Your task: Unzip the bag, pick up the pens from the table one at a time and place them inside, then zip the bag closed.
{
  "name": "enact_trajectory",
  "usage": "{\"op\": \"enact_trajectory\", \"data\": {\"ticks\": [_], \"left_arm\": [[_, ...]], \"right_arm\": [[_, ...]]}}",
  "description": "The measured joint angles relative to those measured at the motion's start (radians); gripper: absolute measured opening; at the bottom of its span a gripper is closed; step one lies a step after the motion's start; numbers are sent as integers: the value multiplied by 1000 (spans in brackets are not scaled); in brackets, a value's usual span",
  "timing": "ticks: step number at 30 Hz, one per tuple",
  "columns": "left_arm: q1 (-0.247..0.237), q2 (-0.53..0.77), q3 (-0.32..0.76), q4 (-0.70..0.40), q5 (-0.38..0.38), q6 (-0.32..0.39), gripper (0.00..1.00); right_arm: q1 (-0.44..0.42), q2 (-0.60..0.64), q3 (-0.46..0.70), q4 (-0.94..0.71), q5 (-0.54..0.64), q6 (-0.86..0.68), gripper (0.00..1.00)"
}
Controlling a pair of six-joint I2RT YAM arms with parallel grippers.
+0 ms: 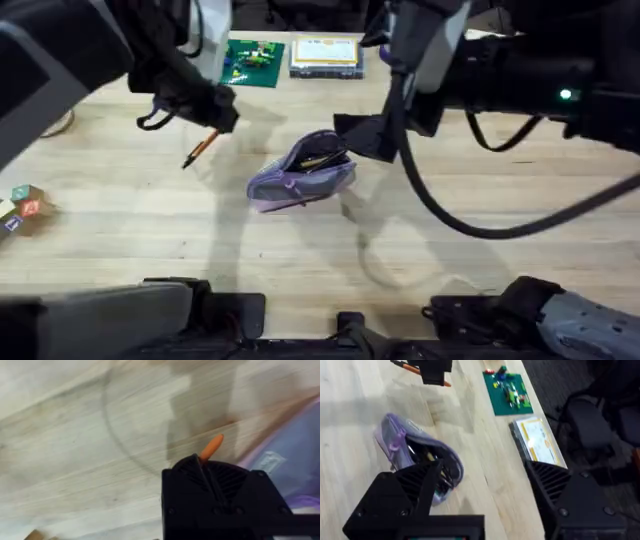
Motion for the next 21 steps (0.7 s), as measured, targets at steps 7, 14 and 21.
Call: {"op": "enact_trajectory", "data": {"ticks": [7, 14, 21], "left_arm": [[-183, -93, 66, -1, 16, -160, 42], [-327, -139, 173, 29, 30, -346, 43], [-459, -139, 182, 112, 35, -502, 43]], "right_arm": [[0, -58, 0, -101, 61, 0, 997], [0, -121, 0, -206, 75, 0, 997], [0, -136, 0, -275, 85, 0, 997]]}}
